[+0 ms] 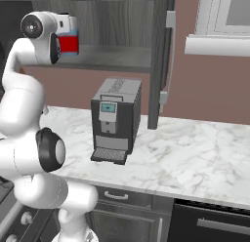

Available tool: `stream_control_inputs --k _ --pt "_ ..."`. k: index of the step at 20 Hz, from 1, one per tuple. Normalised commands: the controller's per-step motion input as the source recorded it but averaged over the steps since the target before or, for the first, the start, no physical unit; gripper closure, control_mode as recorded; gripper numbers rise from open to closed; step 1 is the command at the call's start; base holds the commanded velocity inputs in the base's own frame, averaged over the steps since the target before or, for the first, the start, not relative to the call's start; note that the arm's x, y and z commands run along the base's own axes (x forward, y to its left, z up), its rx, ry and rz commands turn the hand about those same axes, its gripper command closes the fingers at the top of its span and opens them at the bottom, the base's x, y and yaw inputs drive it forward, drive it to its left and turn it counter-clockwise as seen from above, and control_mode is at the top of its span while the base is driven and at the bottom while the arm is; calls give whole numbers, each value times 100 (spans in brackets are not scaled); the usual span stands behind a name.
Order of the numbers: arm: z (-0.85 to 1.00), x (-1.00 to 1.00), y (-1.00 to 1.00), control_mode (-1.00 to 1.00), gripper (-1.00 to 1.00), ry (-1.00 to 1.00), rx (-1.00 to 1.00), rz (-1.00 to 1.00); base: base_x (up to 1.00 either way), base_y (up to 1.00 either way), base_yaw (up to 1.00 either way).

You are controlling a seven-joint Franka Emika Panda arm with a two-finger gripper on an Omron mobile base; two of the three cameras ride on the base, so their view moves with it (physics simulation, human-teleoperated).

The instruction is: Get the candle and the liquor from the cabinet and move them to the dining counter.

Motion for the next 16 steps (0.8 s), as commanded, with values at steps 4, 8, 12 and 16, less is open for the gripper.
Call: stream_control_inputs --k 4,8,12,16 --pt "-15 12 5 -100 -100 0 0 0 0 0 0" --pt "-2 14 2 -100 -100 0 0 0 0 0 0" --pt "0 19 3 -100 -100 0 0 0 0 0 0" --pt "0 18 4 -100 -100 0 0 0 0 0 0"
